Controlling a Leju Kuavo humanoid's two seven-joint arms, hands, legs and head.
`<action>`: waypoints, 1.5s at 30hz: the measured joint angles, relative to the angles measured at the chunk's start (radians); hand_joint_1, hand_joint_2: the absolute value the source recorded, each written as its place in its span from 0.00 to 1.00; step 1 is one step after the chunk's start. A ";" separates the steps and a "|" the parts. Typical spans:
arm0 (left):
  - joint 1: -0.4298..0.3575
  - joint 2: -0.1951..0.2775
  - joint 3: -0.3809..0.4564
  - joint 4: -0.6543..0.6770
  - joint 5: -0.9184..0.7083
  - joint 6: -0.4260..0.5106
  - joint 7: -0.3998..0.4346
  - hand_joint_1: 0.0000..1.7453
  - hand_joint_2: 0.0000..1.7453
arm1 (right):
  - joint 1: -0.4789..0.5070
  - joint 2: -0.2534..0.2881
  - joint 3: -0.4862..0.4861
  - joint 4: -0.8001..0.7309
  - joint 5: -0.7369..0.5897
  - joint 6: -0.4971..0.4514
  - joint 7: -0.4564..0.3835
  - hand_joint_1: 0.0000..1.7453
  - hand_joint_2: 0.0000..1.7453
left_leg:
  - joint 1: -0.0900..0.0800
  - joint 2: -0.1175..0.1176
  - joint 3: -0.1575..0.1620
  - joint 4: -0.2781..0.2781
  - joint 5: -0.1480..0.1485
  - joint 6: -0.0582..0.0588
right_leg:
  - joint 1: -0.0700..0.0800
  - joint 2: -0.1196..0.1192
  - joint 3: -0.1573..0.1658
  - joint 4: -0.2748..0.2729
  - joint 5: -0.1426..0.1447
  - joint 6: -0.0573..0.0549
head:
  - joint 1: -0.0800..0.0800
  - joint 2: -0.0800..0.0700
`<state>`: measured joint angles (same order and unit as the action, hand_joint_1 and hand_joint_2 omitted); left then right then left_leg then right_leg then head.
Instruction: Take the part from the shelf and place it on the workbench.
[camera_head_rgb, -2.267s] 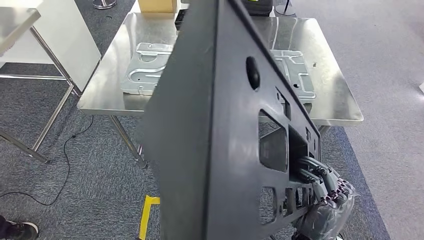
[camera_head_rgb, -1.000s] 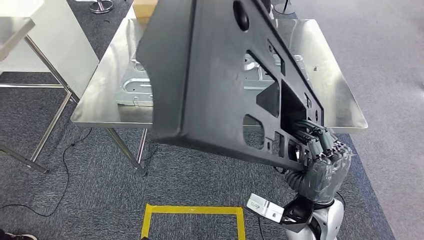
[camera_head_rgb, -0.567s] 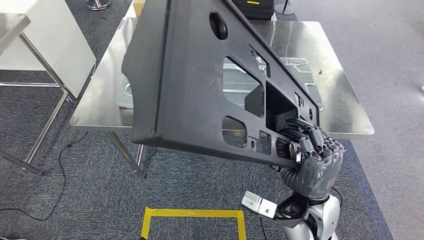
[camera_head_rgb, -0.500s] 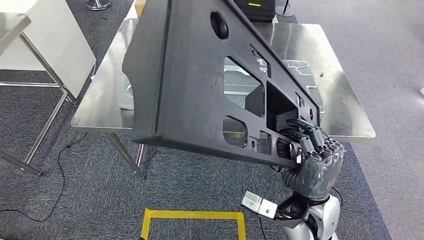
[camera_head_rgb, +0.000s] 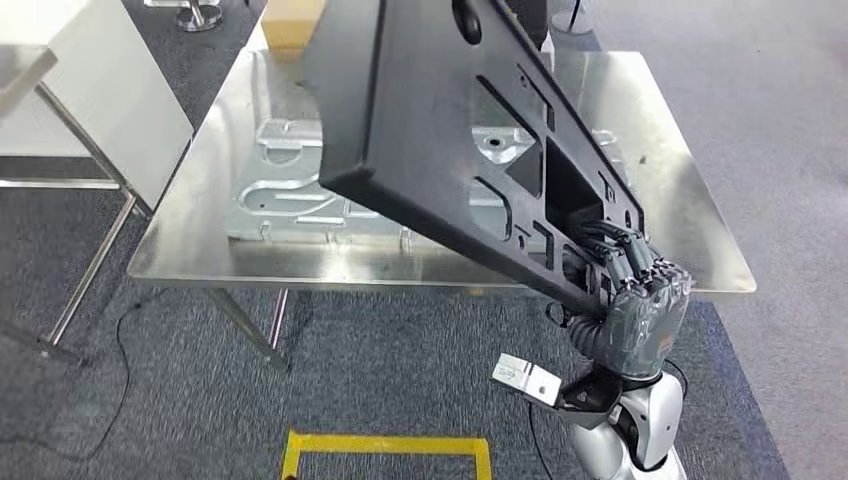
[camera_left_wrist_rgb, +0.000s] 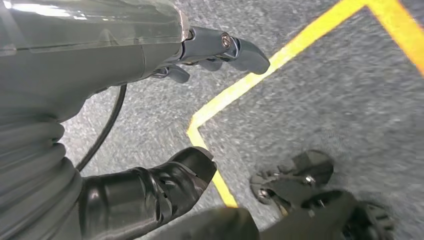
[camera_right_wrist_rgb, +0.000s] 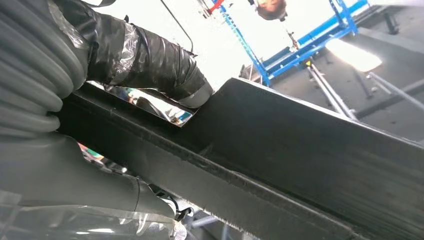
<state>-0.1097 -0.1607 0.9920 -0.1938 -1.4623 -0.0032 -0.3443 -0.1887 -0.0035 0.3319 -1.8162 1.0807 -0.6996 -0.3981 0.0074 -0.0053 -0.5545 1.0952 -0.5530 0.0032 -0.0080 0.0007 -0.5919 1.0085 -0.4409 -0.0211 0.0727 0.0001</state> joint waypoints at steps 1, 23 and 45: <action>0.000 0.000 0.000 0.000 0.000 -0.001 0.000 0.00 1.00 | -0.006 -0.001 0.001 0.004 0.000 0.000 0.007 1.00 1.00 | 0.001 0.000 -0.034 0.062 -0.023 -0.003 | 0.001 -0.001 0.006 -0.002 -0.003 -0.003 | 0.000 0.000; 0.003 0.003 -0.009 0.000 -0.001 -0.003 0.002 0.00 1.00 | -0.028 -0.028 0.002 0.052 -0.005 0.000 0.030 1.00 1.00 | -0.002 -0.003 -0.018 -0.073 0.091 0.039 | 0.001 0.004 -0.043 0.104 -0.032 0.035 | 0.000 0.000; 0.006 0.005 -0.022 0.000 -0.006 -0.006 0.000 0.00 1.00 | -0.034 -0.031 0.002 0.061 -0.013 0.000 0.037 1.00 1.00 | 0.000 -0.002 0.000 -0.088 0.082 0.041 | -0.002 0.004 0.010 0.070 -0.053 0.046 | -0.002 0.000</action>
<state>-0.1036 -0.1555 0.9697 -0.1938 -1.4683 -0.0090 -0.3439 -0.2230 -0.0347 0.3342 -1.7548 1.0678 -0.6996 -0.3616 0.0069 -0.0076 -0.5546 1.0071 -0.4713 0.0441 -0.0103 0.0049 -0.5815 1.0789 -0.4939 0.0252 0.0710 0.0000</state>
